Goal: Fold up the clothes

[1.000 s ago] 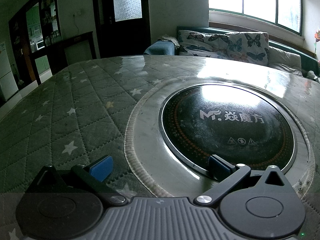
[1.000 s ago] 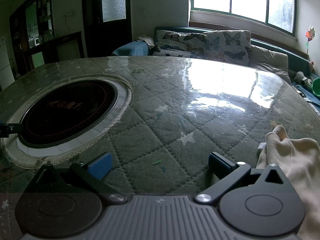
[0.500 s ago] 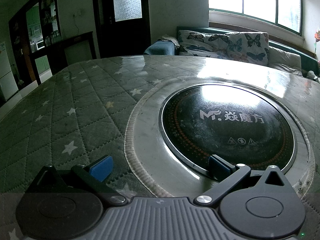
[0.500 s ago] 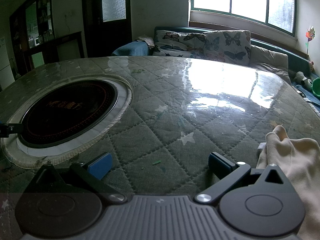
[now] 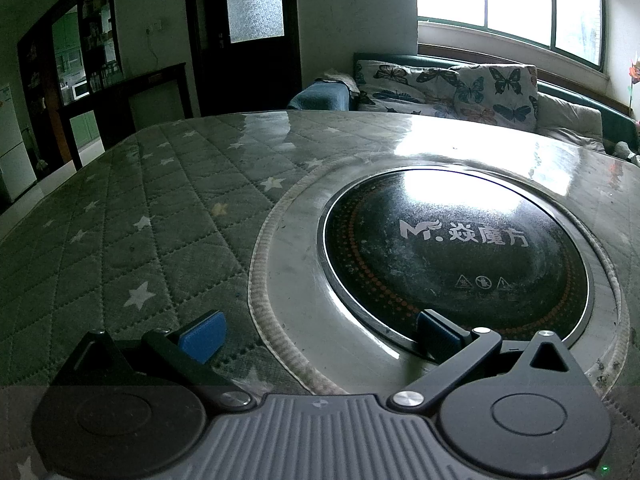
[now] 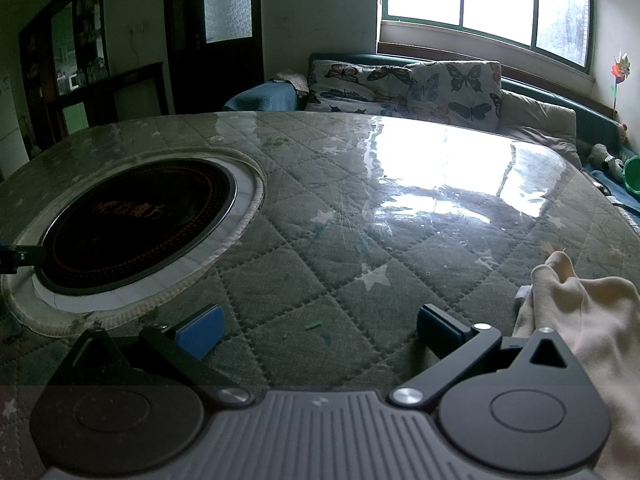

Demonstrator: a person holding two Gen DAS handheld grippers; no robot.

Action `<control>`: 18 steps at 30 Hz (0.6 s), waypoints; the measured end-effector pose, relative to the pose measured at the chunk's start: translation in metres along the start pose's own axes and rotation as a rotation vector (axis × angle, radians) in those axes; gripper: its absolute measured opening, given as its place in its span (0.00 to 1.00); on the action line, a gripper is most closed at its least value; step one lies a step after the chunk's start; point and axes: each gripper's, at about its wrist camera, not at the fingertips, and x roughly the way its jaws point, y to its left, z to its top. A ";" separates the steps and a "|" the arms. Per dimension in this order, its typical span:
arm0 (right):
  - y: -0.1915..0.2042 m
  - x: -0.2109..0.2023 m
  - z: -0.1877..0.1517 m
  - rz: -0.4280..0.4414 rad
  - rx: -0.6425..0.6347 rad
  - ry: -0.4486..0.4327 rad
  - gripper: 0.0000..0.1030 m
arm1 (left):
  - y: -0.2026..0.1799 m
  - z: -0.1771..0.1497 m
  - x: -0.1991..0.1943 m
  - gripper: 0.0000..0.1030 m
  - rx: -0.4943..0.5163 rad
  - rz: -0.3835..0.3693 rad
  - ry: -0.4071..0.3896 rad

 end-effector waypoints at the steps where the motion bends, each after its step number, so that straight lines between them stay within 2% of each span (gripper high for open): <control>1: 0.000 0.000 0.000 -0.001 -0.001 0.000 1.00 | 0.000 0.000 0.000 1.00 0.000 0.000 0.000; 18: 0.012 0.009 0.011 -0.023 0.011 0.009 1.00 | 0.000 0.000 0.000 1.00 0.000 0.000 0.000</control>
